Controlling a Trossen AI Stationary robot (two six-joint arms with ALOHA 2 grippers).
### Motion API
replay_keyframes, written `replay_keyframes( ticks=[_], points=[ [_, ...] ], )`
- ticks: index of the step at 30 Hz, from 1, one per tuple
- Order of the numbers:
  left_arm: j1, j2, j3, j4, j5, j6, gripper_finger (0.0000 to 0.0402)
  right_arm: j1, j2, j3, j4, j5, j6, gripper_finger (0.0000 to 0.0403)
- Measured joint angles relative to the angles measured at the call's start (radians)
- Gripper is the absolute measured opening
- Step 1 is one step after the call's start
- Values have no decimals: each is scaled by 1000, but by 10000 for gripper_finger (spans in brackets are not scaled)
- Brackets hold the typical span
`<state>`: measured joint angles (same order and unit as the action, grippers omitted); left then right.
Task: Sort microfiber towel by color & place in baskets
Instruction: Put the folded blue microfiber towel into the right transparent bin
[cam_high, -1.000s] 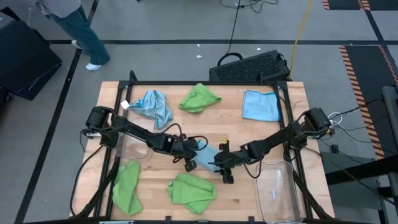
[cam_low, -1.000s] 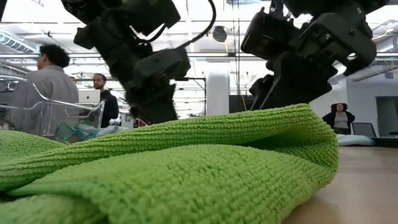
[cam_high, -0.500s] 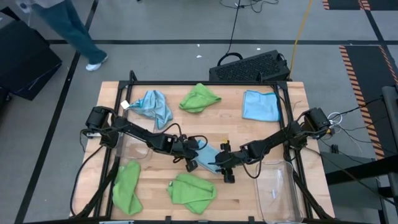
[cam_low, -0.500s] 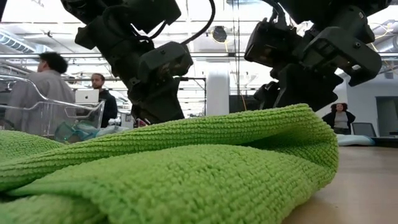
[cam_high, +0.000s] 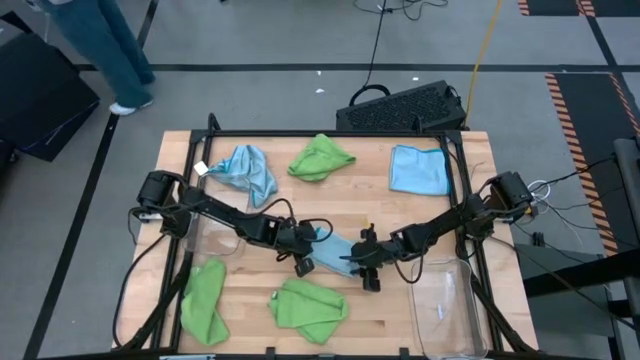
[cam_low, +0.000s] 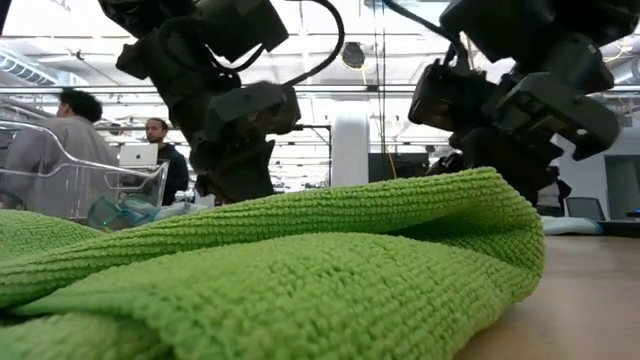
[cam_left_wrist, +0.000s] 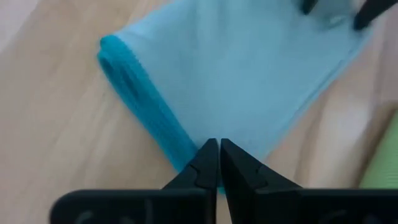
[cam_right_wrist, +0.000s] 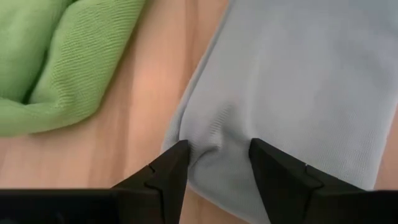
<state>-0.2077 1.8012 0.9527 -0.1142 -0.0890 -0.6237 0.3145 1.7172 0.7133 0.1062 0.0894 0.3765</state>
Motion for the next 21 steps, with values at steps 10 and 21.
replay_keyframes(
  ticks=[10,21],
  points=[
    [0,-171,1,48,-13,-24,19,-97,-70,-6,-220,12,-88,169],
    [0,-433,1,-34,-150,106,19,-97,-336,-12,-516,17,-156,172]
  ],
)
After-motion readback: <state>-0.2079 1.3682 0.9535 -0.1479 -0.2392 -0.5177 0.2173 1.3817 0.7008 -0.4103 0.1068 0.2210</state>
